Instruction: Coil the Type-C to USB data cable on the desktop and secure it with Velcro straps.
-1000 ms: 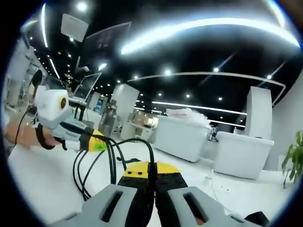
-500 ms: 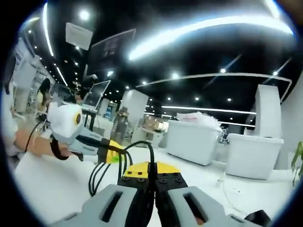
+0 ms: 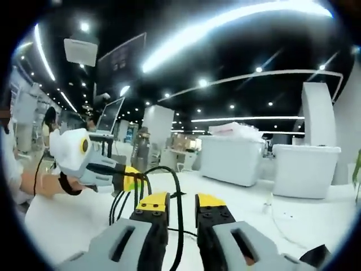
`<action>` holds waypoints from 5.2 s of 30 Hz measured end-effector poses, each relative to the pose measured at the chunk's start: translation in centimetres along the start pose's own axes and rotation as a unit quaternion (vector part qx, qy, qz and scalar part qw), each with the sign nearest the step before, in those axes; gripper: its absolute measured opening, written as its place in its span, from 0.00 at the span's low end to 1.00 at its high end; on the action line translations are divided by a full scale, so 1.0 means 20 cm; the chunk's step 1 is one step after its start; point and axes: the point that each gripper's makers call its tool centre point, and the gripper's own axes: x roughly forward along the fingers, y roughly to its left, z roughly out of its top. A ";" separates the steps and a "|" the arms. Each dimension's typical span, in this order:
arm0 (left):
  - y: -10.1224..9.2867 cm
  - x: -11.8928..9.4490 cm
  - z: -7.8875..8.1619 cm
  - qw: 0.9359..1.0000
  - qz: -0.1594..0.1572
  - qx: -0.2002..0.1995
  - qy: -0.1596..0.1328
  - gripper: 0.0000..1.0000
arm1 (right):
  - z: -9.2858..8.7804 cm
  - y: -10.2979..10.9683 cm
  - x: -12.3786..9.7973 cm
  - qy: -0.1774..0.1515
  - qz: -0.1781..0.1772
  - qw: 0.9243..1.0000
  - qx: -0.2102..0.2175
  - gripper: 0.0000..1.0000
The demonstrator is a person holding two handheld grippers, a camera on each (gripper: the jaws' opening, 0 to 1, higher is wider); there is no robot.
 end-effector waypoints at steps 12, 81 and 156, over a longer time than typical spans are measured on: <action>0.01 0.01 0.18 0.999 0.033 0.035 0.002 0.04 | 0.02 0.12 0.16 0.079 -0.039 0.979 -0.182 0.42; -0.16 0.00 0.40 0.986 -0.060 -0.127 -0.085 0.05 | -0.32 -0.11 0.11 0.107 -0.093 0.987 0.079 0.19; -0.08 -0.09 0.33 0.984 -0.132 -0.075 -0.091 0.06 | -0.60 -0.09 0.38 0.176 0.113 0.978 0.003 0.18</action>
